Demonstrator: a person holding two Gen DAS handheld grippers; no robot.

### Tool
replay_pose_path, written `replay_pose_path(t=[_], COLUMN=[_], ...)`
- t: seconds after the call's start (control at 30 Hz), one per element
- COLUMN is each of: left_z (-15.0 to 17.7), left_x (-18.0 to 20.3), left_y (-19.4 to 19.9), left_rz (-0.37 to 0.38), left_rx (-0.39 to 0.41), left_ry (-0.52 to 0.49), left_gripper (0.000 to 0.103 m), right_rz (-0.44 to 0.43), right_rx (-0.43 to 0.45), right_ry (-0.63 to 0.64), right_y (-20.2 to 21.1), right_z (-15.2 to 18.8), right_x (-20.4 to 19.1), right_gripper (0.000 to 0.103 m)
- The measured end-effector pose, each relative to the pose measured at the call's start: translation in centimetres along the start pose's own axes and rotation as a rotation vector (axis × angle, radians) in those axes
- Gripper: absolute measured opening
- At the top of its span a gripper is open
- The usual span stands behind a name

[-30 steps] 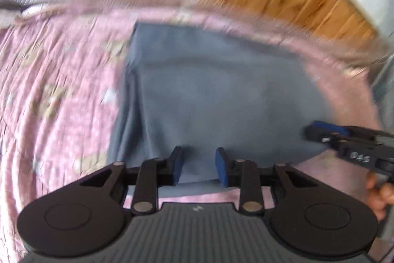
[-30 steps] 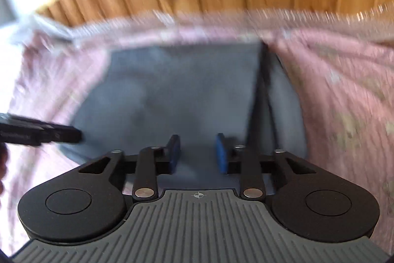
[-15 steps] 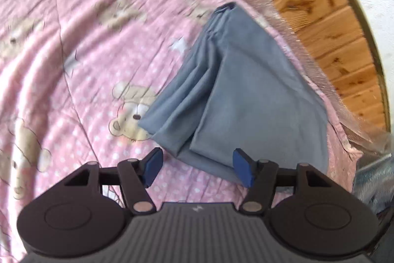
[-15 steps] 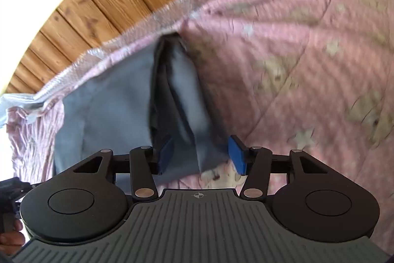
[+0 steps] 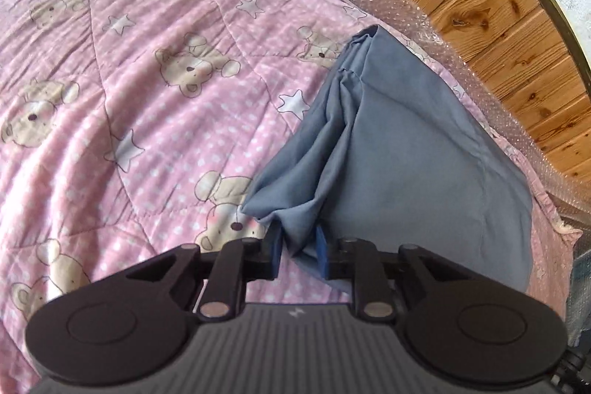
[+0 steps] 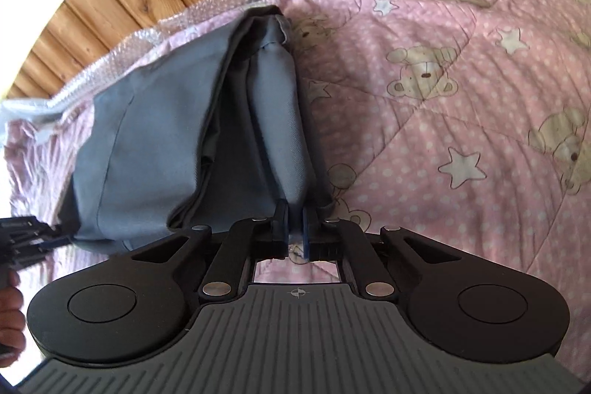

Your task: Fold clothes

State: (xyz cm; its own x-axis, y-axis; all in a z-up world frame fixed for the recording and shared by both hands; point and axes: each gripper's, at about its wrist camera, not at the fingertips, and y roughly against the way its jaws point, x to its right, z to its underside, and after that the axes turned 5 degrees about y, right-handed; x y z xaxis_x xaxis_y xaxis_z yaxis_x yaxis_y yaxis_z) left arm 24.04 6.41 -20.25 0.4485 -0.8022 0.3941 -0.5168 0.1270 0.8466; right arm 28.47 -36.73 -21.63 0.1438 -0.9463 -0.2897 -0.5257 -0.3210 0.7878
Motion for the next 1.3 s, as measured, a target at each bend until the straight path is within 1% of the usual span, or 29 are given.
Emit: replay_pose_path(t=[0.03,0.1,0.13,0.17,0.2,0.27,0.3,0.37,0.4,0.43,0.47,0.5,0.53,0.57,0.6,0.63,0.67,0.73,0.8,0.87,0.93,0.97,1.0,1.07,1.1,1.13,1.2,1.23,1.3], left_z=[0.0,0.0,-0.1,-0.3,-0.5,-0.9,-1.0,-0.9,-0.5,-0.4,-0.5,-0.6,-0.7,-1.2,-1.9,-2.7,-3.7,-5.9,-7.8,-9.1,-9.7,-10.0,-10.1,-9.8,-9.4,-8.9,-6.9,-5.7,-3.2], left_x=[0.3,1.2,1.8,2.6,3.6,5.4,6.1,6.6,6.3,5.9,5.7,5.4,5.1,5.2,5.6,6.5,7.7,10.4,12.9,13.5,12.3,11.5,11.0,10.2,9.9,9.7,9.2,8.8,7.6], left_y=[0.6,2.9,3.9,4.2,4.3,3.2,2.1,-0.8,-2.5,-2.8,-2.1,-1.4,-0.7,0.3,1.4,1.8,1.4,-1.0,-4.4,-7.6,-9.5,-10.4,-10.6,-9.3,-8.0,-6.4,-2.7,-1.5,-1.4], left_rz=[-0.021,-0.015,0.003,0.024,0.040,0.052,0.050,0.015,-0.029,-0.041,-0.028,-0.014,-0.001,0.035,0.090,0.117,0.123,0.138,0.095,0.032,-0.017,-0.037,-0.041,-0.026,-0.019,0.012,0.145,0.193,0.212], left_rx=[0.008,0.062,0.087,0.100,0.108,0.107,0.094,0.047,0.012,0.001,0.008,0.016,0.023,0.046,0.081,0.103,0.115,0.101,0.086,0.072,0.061,0.054,0.053,0.066,0.078,0.094,0.109,0.100,0.046], left_ry=[-0.023,-0.077,-0.105,-0.136,-0.168,-0.227,-0.255,-0.309,-0.335,-0.345,-0.341,-0.337,-0.333,-0.326,-0.317,-0.323,-0.340,-0.376,-0.408,-0.412,-0.402,-0.395,-0.390,-0.371,-0.349,-0.331,-0.307,-0.299,-0.293], left_gripper=[0.020,0.025,0.033,0.044,0.047,0.048,0.048,0.048,0.048,0.050,0.049,0.045,0.044,0.047,0.050,0.054,0.055,0.055,0.055,0.054,0.053,0.054,0.054,0.045,0.045,0.047,0.055,0.063,0.065], right_rz=[0.051,0.128,0.145,0.130,0.115,0.084,0.065,0.012,0.014,0.024,0.054,0.075,0.088,0.089,0.084,0.083,0.074,0.028,0.019,0.018,0.033,0.068,0.101,0.109,0.123,0.124,0.055,0.030,0.031], right_rx=[0.007,0.065,0.096,0.112,0.128,0.160,0.166,0.113,0.059,0.011,-0.017,-0.029,-0.036,-0.016,0.019,0.050,0.074,0.097,0.101,0.073,0.019,-0.006,-0.023,-0.004,0.006,0.026,0.119,0.152,0.141], right_ry=[0.035,0.090,0.114,0.140,0.165,0.215,0.239,0.281,0.293,0.302,0.296,0.287,0.275,0.259,0.256,0.270,0.283,0.289,0.330,0.357,0.373,0.385,0.397,0.376,0.345,0.317,0.274,0.254,0.223], right_y=[0.5,2.0,2.7,2.7,2.6,2.6,2.4,0.3,-1.0,-2.1,-2.6,-2.3,-1.6,-0.5,0.5,1.1,1.2,-0.3,-3.0,-6.0,-8.6,-9.5,-10.1,-9.4,-8.5,-7.2,-3.0,-1.4,-0.7], right_z=[-0.3,-1.1,-1.5,-2.0,-2.5,-3.5,-3.8,-3.7,-3.1,-2.6,-2.0,-1.7,-1.7,-2.0,-2.6,-3.5,-4.7,-7.7,-10.3,-12.2,-13.0,-12.8,-12.7,-13.0,-13.1,-13.0,-12.0,-11.3,-9.6], right_x=[-0.5,-1.8,-2.6,-3.4,-4.3,-6.0,-6.7,-7.0,-6.5,-5.8,-4.8,-4.0,-3.3,-2.8,-2.8,-3.1,-3.6,-5.1,-6.7,-7.5,-7.4,-7.0,-6.5,-5.3,-4.7,-4.2,-4.2,-4.1,-3.7], right_gripper=[0.023,0.026,0.026,0.025,0.025,0.025,0.027,0.025,0.027,0.028,0.026,0.005,0.002,0.004,0.010,0.014,0.014,0.014,0.014,0.015,0.015,0.015,0.012,0.006,0.010,0.020,0.021,0.021,0.021])
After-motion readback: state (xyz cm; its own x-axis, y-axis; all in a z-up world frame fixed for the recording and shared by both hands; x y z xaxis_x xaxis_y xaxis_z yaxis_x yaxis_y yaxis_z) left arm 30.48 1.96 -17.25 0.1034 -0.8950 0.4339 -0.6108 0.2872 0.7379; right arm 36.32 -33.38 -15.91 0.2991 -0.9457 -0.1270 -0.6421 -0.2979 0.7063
